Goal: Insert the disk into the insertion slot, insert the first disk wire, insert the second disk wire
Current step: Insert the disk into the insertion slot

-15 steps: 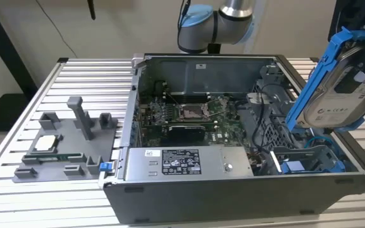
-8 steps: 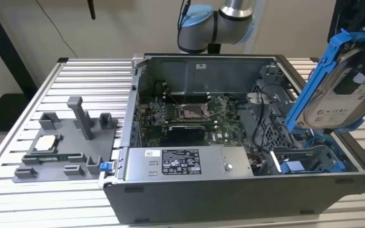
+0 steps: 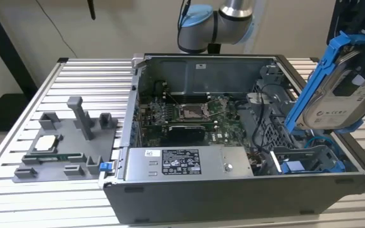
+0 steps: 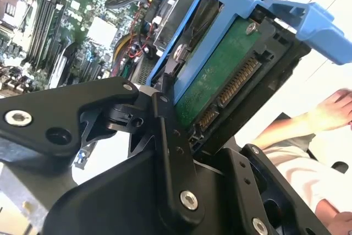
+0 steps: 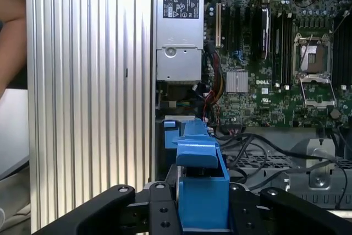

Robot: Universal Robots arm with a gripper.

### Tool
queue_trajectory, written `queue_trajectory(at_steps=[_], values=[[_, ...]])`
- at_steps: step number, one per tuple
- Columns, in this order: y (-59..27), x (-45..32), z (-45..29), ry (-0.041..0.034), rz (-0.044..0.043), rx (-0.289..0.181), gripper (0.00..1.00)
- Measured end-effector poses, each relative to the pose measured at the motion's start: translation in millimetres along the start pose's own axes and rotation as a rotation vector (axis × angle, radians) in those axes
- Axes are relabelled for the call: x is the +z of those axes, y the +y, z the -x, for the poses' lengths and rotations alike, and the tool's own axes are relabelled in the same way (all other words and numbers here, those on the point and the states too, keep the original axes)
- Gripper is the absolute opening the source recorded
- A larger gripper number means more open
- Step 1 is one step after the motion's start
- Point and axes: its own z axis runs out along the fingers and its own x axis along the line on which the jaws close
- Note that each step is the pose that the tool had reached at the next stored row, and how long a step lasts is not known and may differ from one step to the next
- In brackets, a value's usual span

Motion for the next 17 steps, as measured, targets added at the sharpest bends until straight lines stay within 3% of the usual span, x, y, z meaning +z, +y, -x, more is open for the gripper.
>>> queue_trajectory(at_steps=[17], values=[[-1.9,16.8,-3.1,0.0000,0.0000,0.001,0.00]])
